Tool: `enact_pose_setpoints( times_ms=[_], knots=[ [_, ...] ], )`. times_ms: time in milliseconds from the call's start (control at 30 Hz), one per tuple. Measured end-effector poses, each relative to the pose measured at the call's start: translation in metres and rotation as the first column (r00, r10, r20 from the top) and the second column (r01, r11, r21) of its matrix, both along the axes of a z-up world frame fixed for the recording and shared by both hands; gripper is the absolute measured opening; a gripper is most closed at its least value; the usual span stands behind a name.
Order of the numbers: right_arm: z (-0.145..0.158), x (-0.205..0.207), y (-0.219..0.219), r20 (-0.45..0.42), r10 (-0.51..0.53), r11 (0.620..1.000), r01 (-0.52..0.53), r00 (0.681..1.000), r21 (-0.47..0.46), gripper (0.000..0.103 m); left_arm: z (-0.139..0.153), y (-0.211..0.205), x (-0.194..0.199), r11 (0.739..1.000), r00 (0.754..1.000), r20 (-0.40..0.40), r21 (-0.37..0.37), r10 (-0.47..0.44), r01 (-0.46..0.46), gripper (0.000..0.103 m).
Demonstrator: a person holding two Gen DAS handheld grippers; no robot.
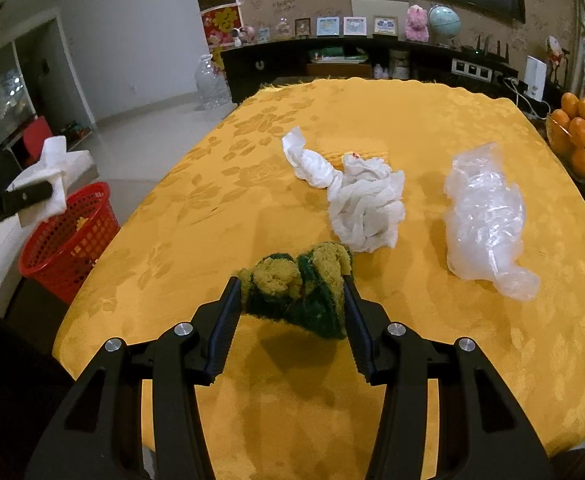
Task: Collect trash
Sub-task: 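Carry tissue with left tool and sponge with right tool over the wastebasket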
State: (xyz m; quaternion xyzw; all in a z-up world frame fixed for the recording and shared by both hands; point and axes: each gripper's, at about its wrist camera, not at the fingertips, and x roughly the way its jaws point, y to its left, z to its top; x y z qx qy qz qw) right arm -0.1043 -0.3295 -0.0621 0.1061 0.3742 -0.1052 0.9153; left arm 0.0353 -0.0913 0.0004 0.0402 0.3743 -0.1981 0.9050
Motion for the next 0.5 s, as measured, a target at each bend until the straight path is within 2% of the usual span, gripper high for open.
enact_pose_setpoints(
  times_ms=[300,500],
  knots=[
    [0.018,0.025,0.014,0.028,0.026,1.000,-0.026,0.999,0.005,0.048,0.005,0.038,0.023,0.996,0.996,0.021,0.014,0.086,-0.086,0.021],
    [0.040,0.058,0.049,0.065,0.114,0.993,-0.114,0.991,0.002,0.048,-0.002,0.058,0.028,0.989,0.989,0.018,0.025,0.146,-0.146,0.021]
  ],
)
